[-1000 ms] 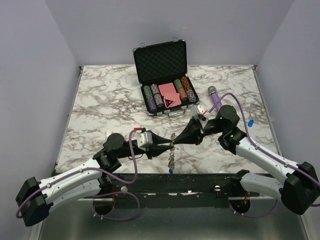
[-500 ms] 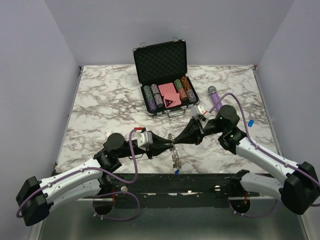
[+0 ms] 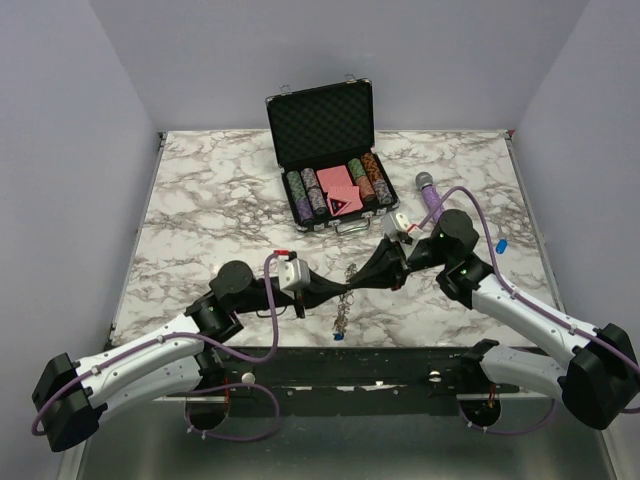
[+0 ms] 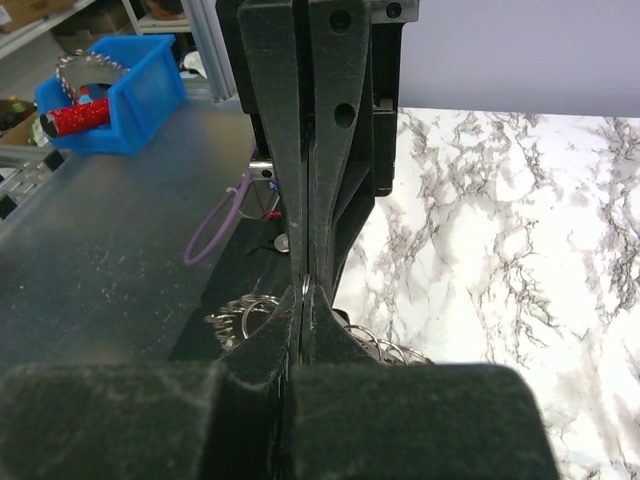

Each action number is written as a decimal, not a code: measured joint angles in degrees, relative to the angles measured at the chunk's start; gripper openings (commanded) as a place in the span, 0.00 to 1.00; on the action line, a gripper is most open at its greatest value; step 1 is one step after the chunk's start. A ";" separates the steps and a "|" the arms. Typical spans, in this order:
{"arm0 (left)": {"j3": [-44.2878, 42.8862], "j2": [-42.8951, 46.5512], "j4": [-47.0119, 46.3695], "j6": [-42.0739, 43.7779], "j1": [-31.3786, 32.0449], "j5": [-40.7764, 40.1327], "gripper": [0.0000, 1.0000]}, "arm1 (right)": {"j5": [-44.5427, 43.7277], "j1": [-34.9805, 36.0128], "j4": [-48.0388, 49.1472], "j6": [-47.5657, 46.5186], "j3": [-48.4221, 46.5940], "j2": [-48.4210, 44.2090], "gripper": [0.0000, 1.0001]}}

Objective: Put the keys on the keyring

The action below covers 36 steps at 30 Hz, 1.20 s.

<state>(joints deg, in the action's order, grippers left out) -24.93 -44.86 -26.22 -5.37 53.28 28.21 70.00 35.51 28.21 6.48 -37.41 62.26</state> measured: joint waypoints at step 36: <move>-26.60 -12.37 45.77 9.05 -0.07 -2.40 0.00 | -5.09 1.14 -50.47 -32.98 -18.69 7.43 0.28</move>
<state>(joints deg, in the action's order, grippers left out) -51.53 -57.23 19.55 3.68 53.21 25.80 64.90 36.64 -22.26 -26.50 -56.10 69.69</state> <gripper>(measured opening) 0.009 0.335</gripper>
